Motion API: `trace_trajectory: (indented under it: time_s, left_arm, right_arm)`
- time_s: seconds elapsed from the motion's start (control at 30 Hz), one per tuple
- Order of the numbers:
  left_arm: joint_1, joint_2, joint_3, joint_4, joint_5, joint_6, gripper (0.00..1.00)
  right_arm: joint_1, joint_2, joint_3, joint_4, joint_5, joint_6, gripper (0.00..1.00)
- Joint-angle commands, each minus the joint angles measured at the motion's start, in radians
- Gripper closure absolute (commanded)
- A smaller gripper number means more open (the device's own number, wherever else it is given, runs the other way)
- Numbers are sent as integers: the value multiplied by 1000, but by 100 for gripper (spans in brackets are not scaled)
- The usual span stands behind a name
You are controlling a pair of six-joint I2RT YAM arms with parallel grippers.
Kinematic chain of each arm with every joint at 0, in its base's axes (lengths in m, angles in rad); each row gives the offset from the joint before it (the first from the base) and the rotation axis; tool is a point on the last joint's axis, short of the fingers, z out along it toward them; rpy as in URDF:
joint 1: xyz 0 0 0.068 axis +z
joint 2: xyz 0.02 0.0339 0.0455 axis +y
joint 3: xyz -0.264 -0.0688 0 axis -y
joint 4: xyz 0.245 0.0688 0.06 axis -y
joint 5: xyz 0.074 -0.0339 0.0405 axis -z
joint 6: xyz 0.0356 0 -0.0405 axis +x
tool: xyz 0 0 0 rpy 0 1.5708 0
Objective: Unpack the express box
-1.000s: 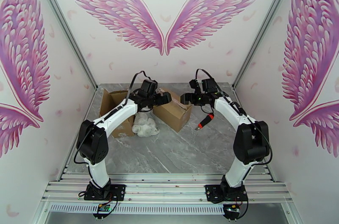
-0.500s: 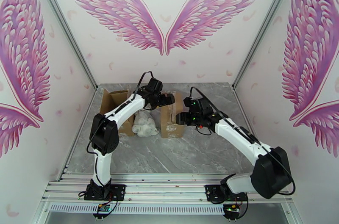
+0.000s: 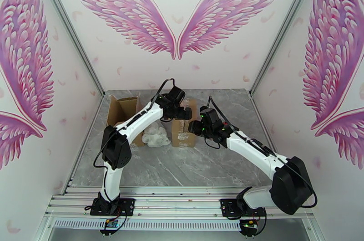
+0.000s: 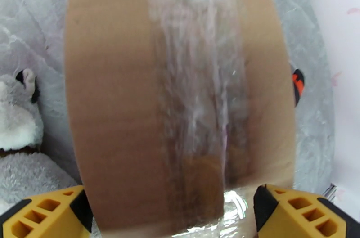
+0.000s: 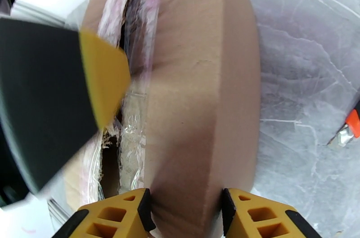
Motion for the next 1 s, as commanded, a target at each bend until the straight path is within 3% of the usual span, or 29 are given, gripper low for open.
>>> trace_trajectory:
  time_s: [0.0, 0.27, 0.47, 0.67, 0.97]
  left_arm:
    - [-11, 40, 45, -82, -83, 11, 1]
    - [-38, 153, 192, -212, -197, 26, 2]
    - [-46, 210, 283, -333, -330, 63, 8]
    - [-39, 225, 330, -396, -396, 92, 23]
    - [-6, 235, 401, -459, -388, 132, 53]
  right_arm:
    - [19, 11, -52, 25, 50, 56, 57]
    - [59, 25, -52, 45, 70, 84, 60]
    - [61, 45, -61, 45, 88, 109, 64]
    - [60, 62, -64, 30, 111, 124, 68]
    - [59, 106, -52, 22, 93, 143, 69]
